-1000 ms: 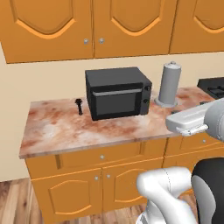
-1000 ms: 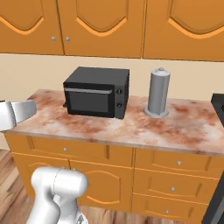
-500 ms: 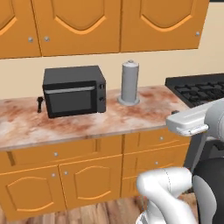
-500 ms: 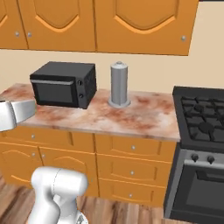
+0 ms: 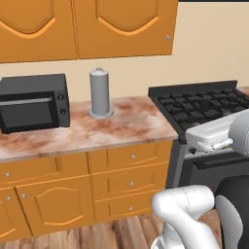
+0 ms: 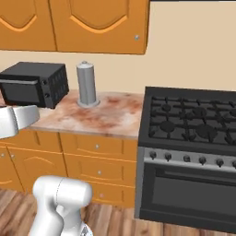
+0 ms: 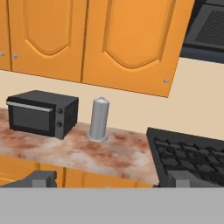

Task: Close all open cabinet doors.

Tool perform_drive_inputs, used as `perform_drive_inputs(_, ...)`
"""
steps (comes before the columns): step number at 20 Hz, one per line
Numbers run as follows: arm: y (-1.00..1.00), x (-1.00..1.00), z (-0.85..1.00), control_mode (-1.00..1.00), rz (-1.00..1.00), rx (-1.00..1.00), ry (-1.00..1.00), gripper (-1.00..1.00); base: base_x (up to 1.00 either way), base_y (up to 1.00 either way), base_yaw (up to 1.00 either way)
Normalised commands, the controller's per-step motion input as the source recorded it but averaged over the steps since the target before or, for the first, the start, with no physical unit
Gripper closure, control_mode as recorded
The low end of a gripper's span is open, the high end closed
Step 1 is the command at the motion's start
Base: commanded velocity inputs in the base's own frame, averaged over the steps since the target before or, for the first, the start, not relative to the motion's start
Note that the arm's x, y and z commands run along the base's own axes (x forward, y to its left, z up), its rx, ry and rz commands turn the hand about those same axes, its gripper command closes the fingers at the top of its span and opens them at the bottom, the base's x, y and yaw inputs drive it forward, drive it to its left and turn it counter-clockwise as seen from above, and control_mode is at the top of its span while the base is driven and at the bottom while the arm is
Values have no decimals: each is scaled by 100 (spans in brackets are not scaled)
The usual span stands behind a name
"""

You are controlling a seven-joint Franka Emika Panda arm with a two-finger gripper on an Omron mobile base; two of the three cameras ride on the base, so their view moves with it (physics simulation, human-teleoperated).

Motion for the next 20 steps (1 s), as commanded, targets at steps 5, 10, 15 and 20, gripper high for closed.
perform_drive_inputs(5, 0, 0, 0, 100, 0, 0, 0, -100, -22, -84, -1)
perform_drive_inputs(10, 0, 0, 0, 100, 0, 0, 0, -100, -16, -80, -1)
perform_drive_inputs(15, 0, 0, 0, 100, 0, 0, 0, -100, -12, -79, -1)
perform_drive_inputs(20, 0, 0, 0, 100, 0, 0, 0, -100, -11, -82, -1)
